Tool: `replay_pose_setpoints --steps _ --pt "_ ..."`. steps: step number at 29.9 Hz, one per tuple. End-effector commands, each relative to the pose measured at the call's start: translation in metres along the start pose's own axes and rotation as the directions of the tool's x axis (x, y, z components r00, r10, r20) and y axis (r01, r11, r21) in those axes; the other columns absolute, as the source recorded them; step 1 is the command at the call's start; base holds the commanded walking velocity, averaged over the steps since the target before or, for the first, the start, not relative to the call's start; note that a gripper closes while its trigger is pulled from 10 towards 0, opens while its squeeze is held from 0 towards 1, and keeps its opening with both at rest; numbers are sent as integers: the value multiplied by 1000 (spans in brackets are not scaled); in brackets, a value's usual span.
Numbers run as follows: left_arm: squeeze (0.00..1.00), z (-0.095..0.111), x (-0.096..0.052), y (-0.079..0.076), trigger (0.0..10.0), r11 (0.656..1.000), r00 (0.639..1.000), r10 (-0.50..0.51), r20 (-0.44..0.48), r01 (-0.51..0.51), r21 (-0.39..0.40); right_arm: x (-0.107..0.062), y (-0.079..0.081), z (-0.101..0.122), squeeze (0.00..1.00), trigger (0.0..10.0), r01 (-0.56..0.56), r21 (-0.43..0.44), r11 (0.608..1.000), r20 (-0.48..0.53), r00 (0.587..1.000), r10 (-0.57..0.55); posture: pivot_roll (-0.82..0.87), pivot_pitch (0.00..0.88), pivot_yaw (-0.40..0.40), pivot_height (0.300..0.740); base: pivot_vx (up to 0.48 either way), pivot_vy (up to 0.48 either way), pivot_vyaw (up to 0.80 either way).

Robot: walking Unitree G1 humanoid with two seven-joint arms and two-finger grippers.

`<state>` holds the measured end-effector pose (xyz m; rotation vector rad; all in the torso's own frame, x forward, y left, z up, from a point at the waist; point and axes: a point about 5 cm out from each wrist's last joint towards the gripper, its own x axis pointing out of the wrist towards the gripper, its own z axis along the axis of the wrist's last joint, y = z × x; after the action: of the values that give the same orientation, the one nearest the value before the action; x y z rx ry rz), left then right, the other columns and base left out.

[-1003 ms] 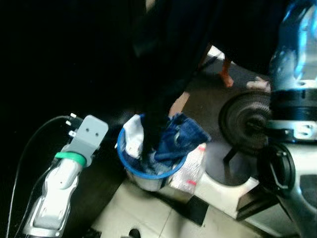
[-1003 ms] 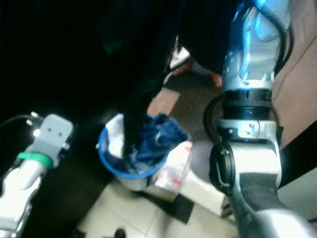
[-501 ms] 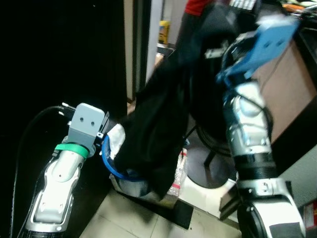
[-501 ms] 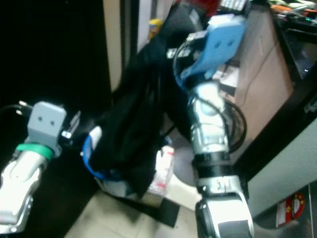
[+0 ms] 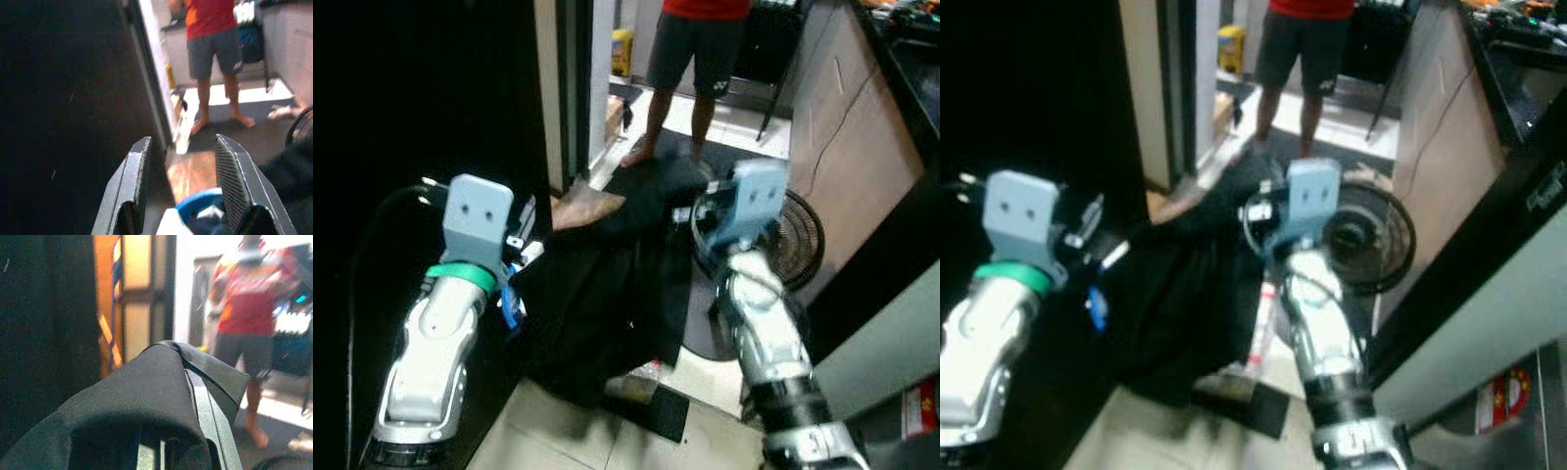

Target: Clothes washing

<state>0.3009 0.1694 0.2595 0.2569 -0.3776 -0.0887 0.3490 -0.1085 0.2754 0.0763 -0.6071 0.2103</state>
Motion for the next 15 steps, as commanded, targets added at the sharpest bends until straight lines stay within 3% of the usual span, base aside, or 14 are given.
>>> replay_pose_setpoints --steps 1,10,15 --pt "0 5 0 0 10000 1000 1000 -5 17 5 -9 0 -10 7 0 10000 45 6 999 21 999 -45 152 77 -1 740 0 0 -800" --pt "0 20 2 7 10000 1000 999 9 54 -9 0 15 -10 36 0 10000 58 38 998 132 989 -63 162 75 1 740 0 0 -800" --pt "0 29 5 9 10000 1000 997 7 71 -7 8 26 -6 52 0 10000 55 101 993 179 981 -73 172 74 6 740 0 0 -800"
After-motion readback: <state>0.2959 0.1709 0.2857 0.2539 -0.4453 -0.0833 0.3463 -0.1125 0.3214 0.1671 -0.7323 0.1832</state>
